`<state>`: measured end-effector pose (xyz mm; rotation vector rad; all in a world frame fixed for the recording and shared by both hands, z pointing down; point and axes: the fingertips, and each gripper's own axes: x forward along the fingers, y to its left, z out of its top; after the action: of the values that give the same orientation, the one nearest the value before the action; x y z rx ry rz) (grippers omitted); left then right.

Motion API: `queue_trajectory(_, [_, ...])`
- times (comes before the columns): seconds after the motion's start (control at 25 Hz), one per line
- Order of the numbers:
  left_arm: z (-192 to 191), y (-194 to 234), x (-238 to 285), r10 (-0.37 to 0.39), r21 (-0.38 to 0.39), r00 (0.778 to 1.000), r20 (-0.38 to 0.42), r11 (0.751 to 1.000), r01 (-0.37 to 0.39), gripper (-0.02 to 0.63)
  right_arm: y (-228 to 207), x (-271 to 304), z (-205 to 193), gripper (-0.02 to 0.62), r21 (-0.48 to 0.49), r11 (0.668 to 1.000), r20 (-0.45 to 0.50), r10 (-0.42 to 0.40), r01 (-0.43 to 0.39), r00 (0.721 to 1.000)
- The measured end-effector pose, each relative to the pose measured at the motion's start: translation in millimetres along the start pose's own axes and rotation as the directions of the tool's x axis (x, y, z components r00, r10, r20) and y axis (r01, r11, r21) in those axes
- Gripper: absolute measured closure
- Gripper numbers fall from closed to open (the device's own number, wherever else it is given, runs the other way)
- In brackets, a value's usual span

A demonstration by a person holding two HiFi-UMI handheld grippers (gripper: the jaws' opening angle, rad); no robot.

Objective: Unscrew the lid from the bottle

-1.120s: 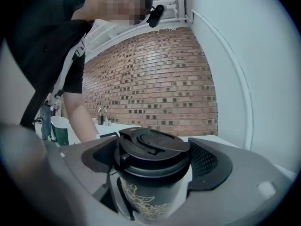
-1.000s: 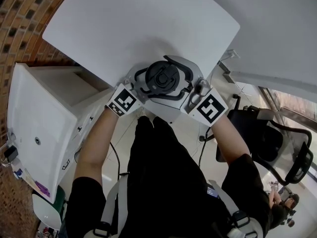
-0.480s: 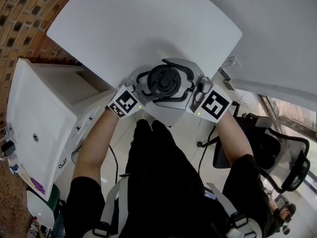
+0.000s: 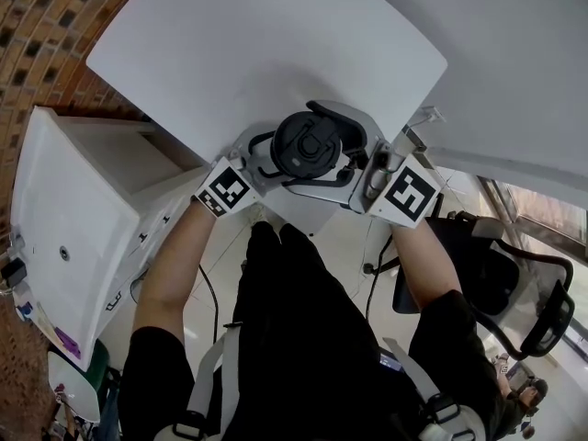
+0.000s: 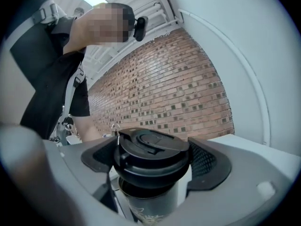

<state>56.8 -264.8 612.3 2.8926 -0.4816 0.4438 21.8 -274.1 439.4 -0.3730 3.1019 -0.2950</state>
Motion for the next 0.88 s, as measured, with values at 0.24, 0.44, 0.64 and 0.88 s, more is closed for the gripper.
queue_trajectory(0.24, [0.5,-1.1,-0.2,0.014,-0.001,1.0,-0.003,1.0,-0.014,0.236,-18.5,-34.1,5.4,0.137,0.022,0.995,0.059,-0.094,0.092,0.994])
queue_trajectory(0.44, [1.0,-0.1,-2.7,0.025,-0.045,1.0,-0.003,0.999,-0.025,0.235,-19.3,-48.0,4.8,0.137,0.035,0.991,0.057,-0.128,0.126,0.99])
queue_trajectory(0.64, [-4.2,1.5,-15.5,0.057,-0.037,0.997,-0.048,0.998,-0.059,0.236,-15.9,-52.0,5.5,0.137,0.04,0.989,0.061,-0.147,0.145,0.987])
queue_trajectory(0.88, [-16.8,-13.8,-45.8,0.132,-0.124,0.989,-0.067,0.982,-0.14,0.238,-0.2,-53.3,0.1,0.137,0.004,0.991,0.039,-0.133,0.133,0.99])
